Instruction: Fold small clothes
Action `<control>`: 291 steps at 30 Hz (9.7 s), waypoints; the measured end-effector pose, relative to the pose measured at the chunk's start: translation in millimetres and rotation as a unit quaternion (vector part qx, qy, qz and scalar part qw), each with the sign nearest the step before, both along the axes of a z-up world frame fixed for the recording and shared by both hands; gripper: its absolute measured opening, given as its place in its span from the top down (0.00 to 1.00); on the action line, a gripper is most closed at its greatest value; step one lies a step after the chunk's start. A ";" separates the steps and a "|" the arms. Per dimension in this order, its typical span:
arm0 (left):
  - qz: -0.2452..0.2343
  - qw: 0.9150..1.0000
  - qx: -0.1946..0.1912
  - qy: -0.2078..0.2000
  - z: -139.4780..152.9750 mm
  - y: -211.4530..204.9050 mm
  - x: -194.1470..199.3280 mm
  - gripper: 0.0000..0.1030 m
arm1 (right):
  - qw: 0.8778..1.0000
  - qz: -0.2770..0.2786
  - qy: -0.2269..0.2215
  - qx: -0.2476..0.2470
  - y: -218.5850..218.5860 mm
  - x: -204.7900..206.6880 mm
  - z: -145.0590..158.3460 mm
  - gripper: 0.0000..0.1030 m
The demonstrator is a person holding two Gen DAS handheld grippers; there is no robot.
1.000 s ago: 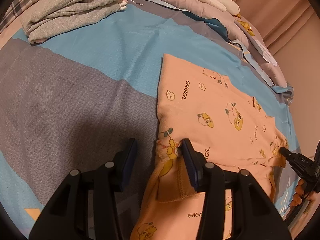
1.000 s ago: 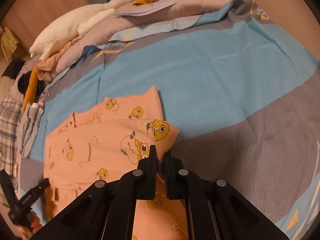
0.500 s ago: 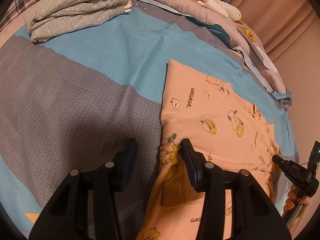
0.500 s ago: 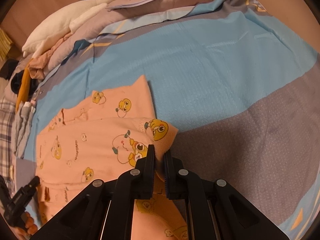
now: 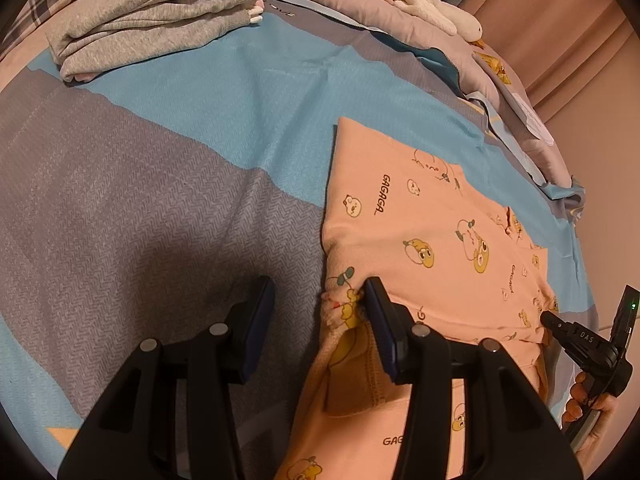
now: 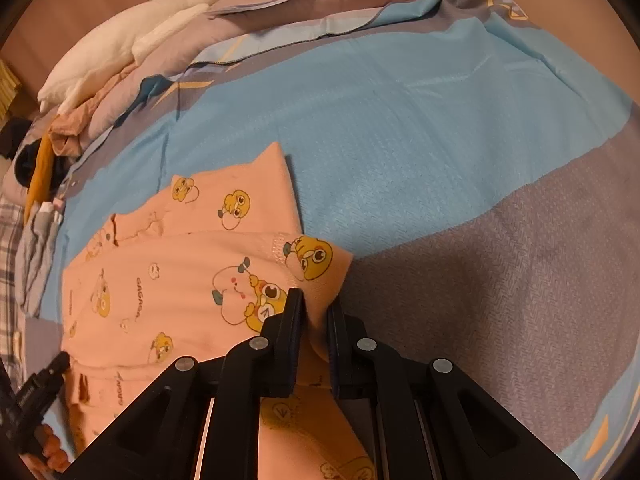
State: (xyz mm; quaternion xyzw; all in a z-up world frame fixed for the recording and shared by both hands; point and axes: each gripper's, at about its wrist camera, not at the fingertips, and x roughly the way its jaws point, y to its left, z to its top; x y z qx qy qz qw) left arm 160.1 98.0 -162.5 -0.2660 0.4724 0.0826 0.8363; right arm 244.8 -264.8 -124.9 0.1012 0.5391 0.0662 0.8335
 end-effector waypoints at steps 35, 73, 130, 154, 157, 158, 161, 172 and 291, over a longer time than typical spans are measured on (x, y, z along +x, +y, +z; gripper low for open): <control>-0.001 1.000 -0.008 -0.005 -2.1 -1.2 0.1 0.50 | 1.000 -0.003 -0.011 -0.011 3.5 -0.9 -2.7 0.93; -0.070 0.995 -0.013 -0.066 70.4 -50.9 -106.7 0.07 | 0.986 0.043 -0.155 -0.042 -10.9 -87.3 81.2 0.26; -0.143 0.982 -0.109 0.056 -11.2 -73.8 -245.5 0.88 | 0.988 0.142 0.063 -0.008 -64.6 -267.0 -26.1 0.72; -0.120 0.969 -0.200 -0.084 47.0 -46.1 -194.4 0.93 | 0.976 0.158 -0.057 0.139 -46.4 -205.6 42.3 0.91; -0.110 0.970 -0.199 -0.091 45.2 -36.8 -178.7 0.93 | 0.978 0.129 -0.059 0.154 -47.6 -186.0 37.2 0.91; -0.104 0.972 -0.192 -0.091 43.6 -33.2 -172.4 0.93 | 0.978 0.123 -0.058 0.157 -48.5 -180.4 35.4 0.91; -0.086 0.975 -0.189 -0.081 32.5 -23.3 -153.9 0.93 | 0.982 0.099 -0.049 0.156 -50.5 -163.5 26.0 0.91; -0.074 0.979 -0.182 -0.058 11.5 -12.9 -115.2 0.92 | 0.988 0.061 -0.027 0.142 -54.6 -133.1 8.4 0.91; -0.032 0.993 -0.013 -0.116 73.3 42.5 74.2 0.96 | 0.989 0.058 -0.139 0.008 17.3 48.7 79.1 0.96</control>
